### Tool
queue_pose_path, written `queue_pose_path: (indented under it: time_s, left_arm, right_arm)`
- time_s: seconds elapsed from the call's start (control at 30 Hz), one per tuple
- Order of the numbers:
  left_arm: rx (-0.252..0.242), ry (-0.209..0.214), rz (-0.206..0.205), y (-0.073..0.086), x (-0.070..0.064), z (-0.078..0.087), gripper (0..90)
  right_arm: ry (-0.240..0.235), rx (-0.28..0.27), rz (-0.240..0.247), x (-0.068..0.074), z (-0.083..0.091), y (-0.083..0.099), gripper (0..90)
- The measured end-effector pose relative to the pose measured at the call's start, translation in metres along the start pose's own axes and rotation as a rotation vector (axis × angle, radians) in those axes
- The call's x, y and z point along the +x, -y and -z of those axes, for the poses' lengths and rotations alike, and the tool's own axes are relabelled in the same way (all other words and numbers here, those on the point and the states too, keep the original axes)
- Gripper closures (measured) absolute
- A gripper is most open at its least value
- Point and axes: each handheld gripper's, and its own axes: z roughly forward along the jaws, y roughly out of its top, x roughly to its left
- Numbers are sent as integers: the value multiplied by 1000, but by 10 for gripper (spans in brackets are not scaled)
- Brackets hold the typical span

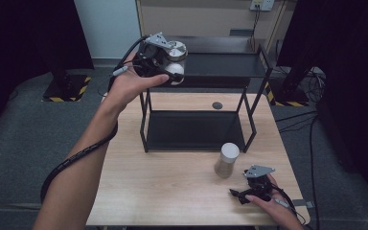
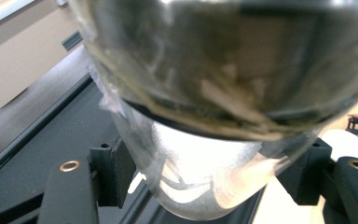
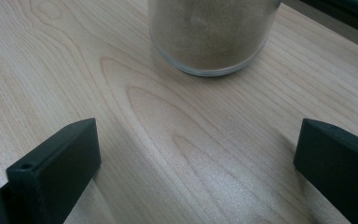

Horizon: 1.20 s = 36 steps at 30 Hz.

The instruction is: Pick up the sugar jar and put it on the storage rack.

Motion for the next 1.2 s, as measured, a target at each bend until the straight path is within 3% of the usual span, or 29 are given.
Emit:
queue_pose_path:
  time_s: [0.37, 0.73, 0.8, 1.2]
  left_arm:
    - [9, -83, 72, -16, -5, -14, 303]
    - [21, -139, 140, -26, 2, -32, 302]
    - [17, -141, 133, -26, 4, -36, 303]
    - [32, -153, 189, -30, 9, -56, 302]
  right_arm:
    - [0, 0, 1, 0, 0, 0, 9]
    - [1, 3, 1, 0, 0, 0, 9]
    - [2, 2, 2, 0, 0, 0, 9]
    - [1, 2, 1, 0, 0, 0, 9]
